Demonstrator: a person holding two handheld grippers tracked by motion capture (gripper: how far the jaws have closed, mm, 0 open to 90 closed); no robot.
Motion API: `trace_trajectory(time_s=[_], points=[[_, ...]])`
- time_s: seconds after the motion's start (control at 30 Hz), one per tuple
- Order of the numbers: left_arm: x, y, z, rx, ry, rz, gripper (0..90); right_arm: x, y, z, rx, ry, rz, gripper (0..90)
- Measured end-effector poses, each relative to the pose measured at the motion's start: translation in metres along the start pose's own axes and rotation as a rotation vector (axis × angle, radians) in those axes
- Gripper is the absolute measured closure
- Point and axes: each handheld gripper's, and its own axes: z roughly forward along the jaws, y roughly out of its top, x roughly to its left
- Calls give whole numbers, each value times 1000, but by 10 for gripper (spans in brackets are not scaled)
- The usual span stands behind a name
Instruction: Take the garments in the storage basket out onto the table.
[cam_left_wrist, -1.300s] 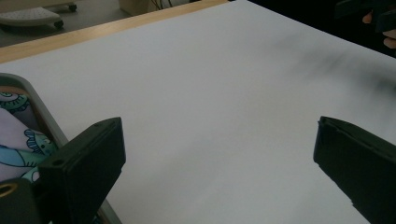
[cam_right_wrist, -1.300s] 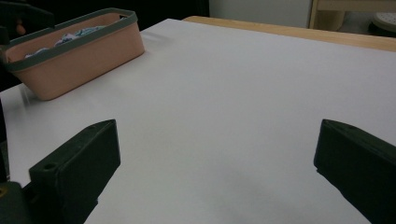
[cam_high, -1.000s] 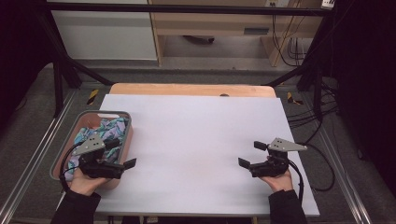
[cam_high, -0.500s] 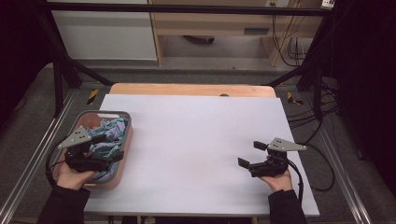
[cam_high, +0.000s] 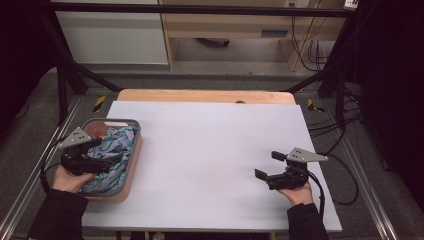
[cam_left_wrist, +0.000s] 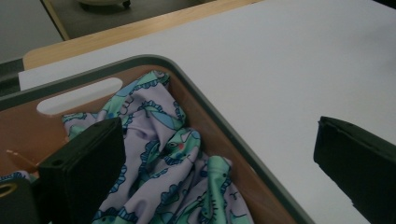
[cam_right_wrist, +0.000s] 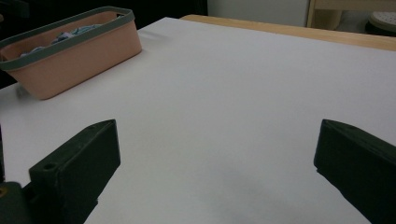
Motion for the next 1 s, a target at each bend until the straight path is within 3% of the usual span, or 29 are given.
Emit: trace_trajectory(time_s=[0.47,0.6,1.0], points=[[25,-13,18,69,73,-11,16,0,0,1,4,1,-1,9],[33,-20,25,85,90,-39,16,0,0,1,6,0,-1,9],[40,-31,38,149,134,-50,16,0,-1,2,11,-2,-1,8]])
